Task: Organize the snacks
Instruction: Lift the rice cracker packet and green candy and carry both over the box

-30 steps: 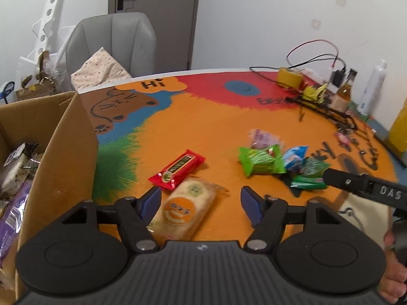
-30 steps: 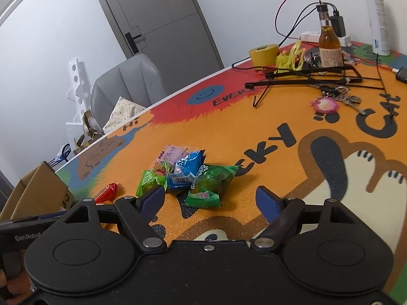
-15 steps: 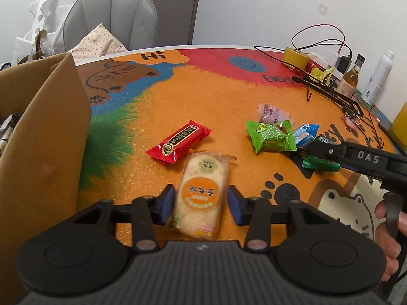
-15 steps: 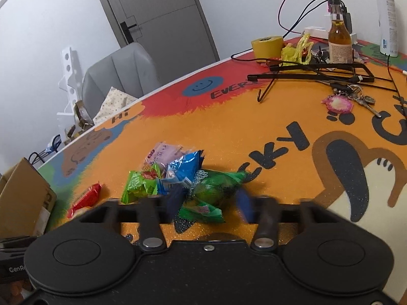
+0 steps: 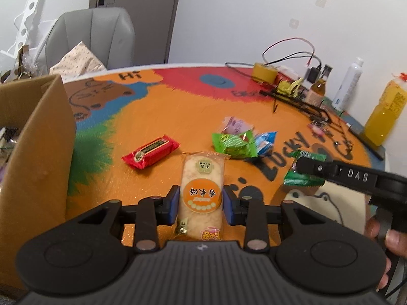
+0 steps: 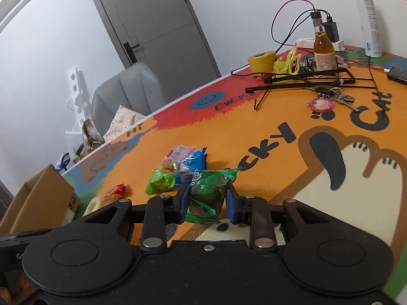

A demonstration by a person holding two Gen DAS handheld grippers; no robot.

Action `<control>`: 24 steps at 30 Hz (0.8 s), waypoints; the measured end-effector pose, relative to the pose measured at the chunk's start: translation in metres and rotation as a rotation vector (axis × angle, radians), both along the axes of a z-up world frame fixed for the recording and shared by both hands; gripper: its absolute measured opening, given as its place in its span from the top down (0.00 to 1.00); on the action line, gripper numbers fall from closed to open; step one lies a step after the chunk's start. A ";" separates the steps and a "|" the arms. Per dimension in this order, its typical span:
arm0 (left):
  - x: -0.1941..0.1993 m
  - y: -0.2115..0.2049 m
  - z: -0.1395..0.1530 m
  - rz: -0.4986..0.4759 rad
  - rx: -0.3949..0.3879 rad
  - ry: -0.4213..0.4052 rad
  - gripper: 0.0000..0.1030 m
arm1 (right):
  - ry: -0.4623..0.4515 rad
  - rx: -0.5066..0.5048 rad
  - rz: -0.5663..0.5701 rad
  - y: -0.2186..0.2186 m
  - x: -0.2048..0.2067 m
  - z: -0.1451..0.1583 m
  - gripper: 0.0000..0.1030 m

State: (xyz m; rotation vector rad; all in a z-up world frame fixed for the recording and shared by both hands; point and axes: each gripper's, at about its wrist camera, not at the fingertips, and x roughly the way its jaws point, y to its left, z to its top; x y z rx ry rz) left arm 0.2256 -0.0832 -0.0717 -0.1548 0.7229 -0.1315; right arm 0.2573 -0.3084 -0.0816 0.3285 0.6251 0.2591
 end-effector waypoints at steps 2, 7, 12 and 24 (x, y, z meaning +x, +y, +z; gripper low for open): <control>-0.006 0.000 0.006 -0.014 -0.001 -0.018 0.67 | -0.009 -0.002 -0.008 0.002 -0.007 0.003 0.72; -0.022 0.004 0.017 -0.028 -0.007 -0.060 0.67 | -0.043 -0.007 -0.014 0.010 -0.026 0.013 0.72; -0.041 0.013 0.028 -0.032 -0.014 -0.097 0.67 | -0.071 -0.007 -0.021 0.017 -0.045 0.021 0.72; -0.083 0.040 0.050 -0.004 -0.027 -0.175 0.67 | -0.135 0.000 -0.005 0.036 -0.082 0.036 0.72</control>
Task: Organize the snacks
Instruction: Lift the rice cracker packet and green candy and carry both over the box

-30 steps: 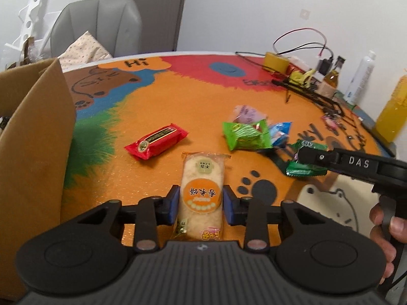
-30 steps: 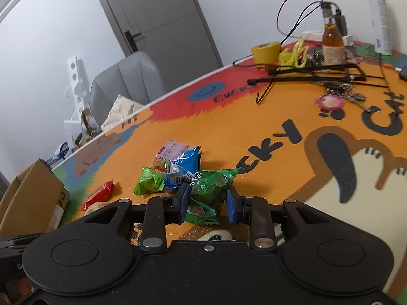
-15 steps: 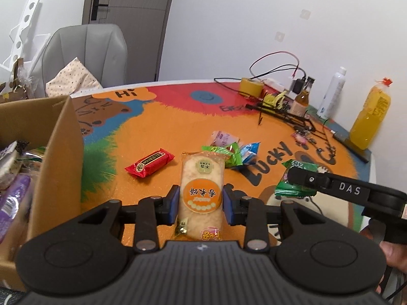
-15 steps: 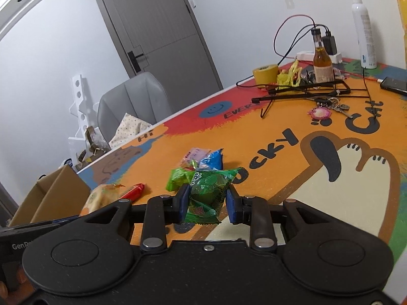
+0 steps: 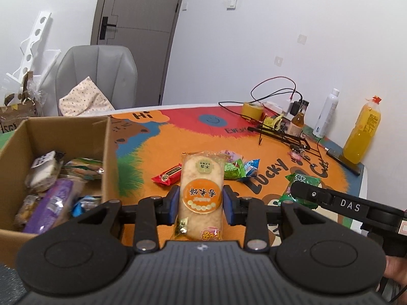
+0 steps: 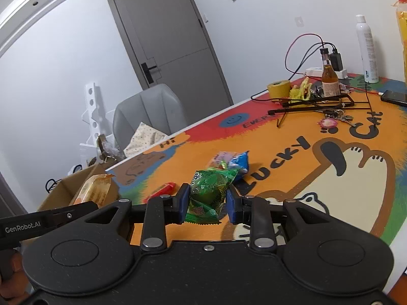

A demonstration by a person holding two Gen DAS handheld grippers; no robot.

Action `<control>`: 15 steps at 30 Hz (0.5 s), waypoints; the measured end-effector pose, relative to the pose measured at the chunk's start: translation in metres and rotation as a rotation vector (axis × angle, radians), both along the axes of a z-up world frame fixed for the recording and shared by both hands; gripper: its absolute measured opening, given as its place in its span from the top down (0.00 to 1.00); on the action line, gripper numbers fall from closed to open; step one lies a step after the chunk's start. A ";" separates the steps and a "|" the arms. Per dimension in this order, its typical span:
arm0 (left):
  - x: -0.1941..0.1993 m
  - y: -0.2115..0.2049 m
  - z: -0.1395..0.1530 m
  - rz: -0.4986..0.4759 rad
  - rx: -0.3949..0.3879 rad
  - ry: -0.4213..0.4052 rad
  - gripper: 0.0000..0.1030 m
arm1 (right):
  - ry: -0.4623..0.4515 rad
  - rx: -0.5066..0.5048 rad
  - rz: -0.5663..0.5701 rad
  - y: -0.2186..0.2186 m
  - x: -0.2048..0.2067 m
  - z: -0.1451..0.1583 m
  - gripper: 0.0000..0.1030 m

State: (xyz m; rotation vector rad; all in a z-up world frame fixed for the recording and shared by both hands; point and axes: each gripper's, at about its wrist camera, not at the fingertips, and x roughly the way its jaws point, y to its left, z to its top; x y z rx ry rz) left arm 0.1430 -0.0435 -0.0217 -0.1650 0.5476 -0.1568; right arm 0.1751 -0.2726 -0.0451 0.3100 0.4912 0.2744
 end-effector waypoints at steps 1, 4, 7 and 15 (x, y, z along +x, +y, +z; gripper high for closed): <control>-0.004 0.002 0.002 0.002 -0.001 -0.005 0.67 | -0.004 0.001 0.004 0.002 -0.002 0.002 0.72; -0.014 0.010 0.009 0.015 -0.005 -0.024 0.67 | -0.022 -0.003 0.017 0.009 -0.009 0.008 0.72; -0.022 0.019 0.016 0.029 -0.008 -0.043 0.67 | -0.037 -0.004 0.035 0.017 -0.012 0.014 0.72; -0.032 0.045 0.033 0.085 -0.017 -0.077 0.67 | -0.067 -0.021 0.108 0.045 -0.010 0.025 0.72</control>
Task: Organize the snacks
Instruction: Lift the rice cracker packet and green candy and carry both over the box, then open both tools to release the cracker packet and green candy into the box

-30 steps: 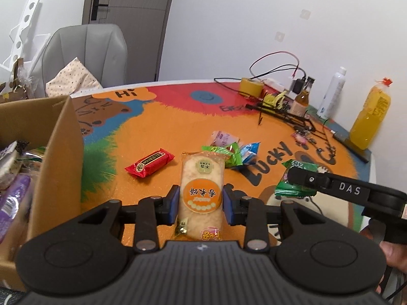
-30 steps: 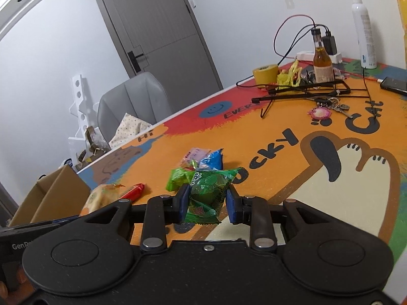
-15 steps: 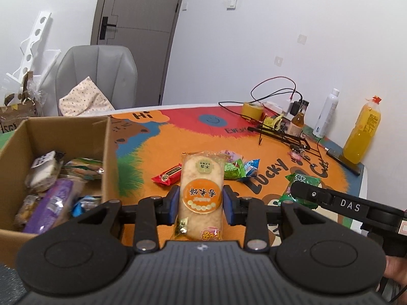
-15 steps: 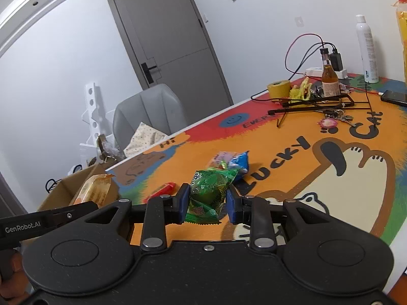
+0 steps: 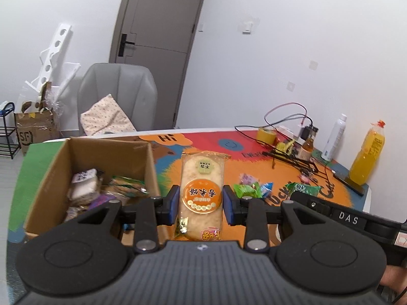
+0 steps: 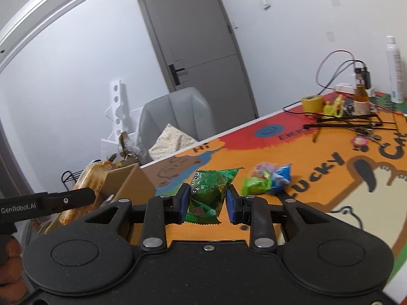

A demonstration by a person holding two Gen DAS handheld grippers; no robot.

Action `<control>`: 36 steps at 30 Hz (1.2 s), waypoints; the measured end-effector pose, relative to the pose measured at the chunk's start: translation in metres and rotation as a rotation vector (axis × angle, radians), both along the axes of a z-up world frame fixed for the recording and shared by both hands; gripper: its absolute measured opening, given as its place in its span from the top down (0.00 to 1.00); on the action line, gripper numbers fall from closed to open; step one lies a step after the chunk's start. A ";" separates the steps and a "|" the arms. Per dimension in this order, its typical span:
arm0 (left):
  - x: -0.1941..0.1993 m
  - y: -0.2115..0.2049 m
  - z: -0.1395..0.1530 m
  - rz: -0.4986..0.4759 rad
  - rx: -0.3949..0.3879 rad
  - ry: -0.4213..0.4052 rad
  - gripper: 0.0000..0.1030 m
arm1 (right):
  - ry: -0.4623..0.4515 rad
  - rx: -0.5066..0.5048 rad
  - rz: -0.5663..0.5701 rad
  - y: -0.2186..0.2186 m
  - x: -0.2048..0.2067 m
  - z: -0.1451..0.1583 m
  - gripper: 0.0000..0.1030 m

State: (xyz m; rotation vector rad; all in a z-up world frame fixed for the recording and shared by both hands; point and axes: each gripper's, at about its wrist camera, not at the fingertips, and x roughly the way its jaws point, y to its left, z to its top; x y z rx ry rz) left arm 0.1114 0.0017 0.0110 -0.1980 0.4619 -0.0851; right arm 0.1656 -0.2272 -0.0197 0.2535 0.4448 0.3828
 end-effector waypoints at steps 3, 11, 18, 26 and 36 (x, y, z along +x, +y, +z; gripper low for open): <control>-0.001 0.009 0.004 0.021 -0.001 -0.010 0.67 | -0.007 -0.002 0.025 0.010 0.000 0.003 0.72; 0.000 0.039 0.007 0.085 -0.016 -0.018 0.67 | -0.014 -0.007 0.093 0.040 0.007 0.010 0.72; 0.007 0.067 0.002 0.148 -0.023 -0.006 0.67 | -0.010 -0.010 0.146 0.066 0.017 0.013 0.72; 0.016 0.092 -0.012 0.215 -0.030 0.046 0.64 | -0.015 -0.019 0.232 0.105 0.024 0.018 0.72; 0.004 0.113 -0.013 0.274 -0.028 0.057 0.53 | 0.038 0.017 0.367 0.140 0.031 0.017 0.65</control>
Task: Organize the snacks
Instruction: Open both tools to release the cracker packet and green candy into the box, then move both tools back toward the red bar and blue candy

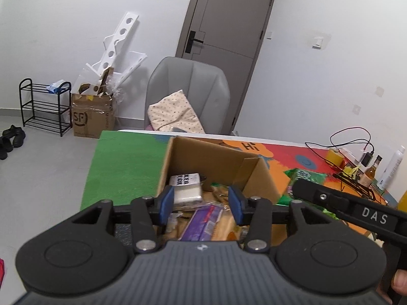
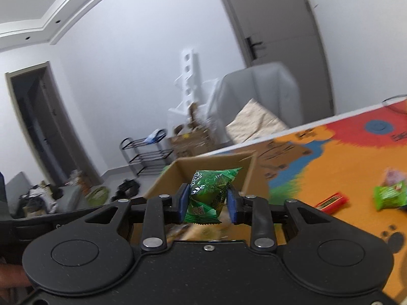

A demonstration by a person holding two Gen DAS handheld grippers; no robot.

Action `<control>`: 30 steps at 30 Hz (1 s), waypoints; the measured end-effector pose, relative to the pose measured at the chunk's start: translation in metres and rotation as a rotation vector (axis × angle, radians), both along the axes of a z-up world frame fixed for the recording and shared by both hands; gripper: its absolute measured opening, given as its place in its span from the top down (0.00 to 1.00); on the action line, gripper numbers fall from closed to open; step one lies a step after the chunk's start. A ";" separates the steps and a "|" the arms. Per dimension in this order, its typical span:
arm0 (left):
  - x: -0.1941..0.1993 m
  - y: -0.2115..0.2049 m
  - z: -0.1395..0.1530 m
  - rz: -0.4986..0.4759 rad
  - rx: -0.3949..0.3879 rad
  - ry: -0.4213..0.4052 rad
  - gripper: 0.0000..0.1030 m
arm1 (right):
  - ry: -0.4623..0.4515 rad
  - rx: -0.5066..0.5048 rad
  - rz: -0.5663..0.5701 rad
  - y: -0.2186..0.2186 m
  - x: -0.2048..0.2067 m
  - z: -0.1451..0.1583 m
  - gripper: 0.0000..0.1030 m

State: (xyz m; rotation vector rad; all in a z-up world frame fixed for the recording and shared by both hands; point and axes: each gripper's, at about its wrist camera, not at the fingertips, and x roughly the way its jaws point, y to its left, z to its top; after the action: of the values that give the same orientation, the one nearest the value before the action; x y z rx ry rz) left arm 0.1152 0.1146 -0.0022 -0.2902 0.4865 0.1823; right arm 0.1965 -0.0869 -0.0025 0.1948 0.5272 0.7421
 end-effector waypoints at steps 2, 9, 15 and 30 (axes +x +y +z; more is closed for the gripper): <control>-0.003 0.002 0.001 0.010 0.003 0.002 0.49 | 0.009 0.010 0.013 0.002 -0.001 0.000 0.60; -0.011 0.001 0.006 0.027 0.007 -0.010 0.23 | 0.013 0.022 -0.040 -0.018 -0.006 -0.001 0.58; -0.007 -0.016 0.005 -0.010 0.010 -0.009 0.16 | 0.015 0.011 -0.111 -0.050 -0.010 -0.008 0.46; 0.006 -0.078 0.007 -0.154 0.014 -0.008 0.13 | 0.033 0.014 -0.258 -0.121 -0.019 -0.020 0.39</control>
State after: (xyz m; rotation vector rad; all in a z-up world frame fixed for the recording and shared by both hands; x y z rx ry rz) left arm 0.1210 0.0370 0.0045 -0.2384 0.4975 0.0346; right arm 0.1771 -0.2076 -0.0220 0.2825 0.5171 0.4918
